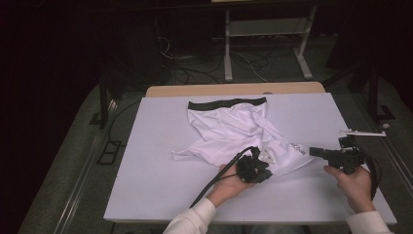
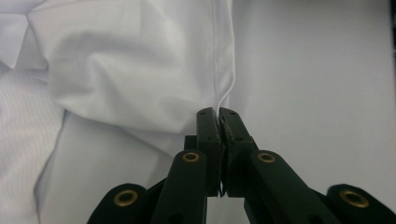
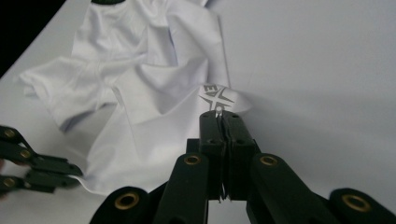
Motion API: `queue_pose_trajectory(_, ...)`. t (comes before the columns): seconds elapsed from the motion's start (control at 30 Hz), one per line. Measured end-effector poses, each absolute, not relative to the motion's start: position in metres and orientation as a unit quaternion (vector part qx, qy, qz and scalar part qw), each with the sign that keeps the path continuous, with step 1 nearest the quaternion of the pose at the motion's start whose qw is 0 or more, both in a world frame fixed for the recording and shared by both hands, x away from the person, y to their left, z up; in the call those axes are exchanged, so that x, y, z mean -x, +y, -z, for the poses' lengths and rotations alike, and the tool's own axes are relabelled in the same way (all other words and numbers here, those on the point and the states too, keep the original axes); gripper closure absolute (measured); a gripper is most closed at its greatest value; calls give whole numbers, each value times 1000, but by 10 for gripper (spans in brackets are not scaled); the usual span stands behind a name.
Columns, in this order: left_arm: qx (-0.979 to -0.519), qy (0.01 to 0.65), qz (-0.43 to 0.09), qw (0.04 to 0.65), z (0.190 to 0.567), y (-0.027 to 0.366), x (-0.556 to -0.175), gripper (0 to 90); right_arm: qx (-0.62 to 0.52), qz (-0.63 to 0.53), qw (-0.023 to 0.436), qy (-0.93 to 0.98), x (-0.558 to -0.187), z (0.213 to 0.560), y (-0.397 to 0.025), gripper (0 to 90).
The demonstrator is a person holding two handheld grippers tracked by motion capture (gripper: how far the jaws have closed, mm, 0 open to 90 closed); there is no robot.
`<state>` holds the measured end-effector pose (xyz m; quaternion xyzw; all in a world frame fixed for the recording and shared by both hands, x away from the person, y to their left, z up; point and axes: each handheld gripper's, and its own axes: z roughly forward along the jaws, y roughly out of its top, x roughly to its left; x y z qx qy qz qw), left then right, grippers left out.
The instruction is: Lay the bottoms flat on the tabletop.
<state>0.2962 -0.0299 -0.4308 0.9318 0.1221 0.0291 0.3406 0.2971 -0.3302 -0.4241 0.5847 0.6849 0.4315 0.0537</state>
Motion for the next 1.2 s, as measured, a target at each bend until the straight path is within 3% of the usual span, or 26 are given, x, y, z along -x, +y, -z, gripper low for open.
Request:
queue_pose_trajectory(0.53, -941, 99, 6, 323, 425, -11, -251, 867, -557, -414, 20, 720, -241, 423, -318, 867)
queue_pose_trajectory(1.2, -949, 98, 24, 300, 423, 10, -234, 867, -531, -400, -19, 747, -223, 430, -302, 867)
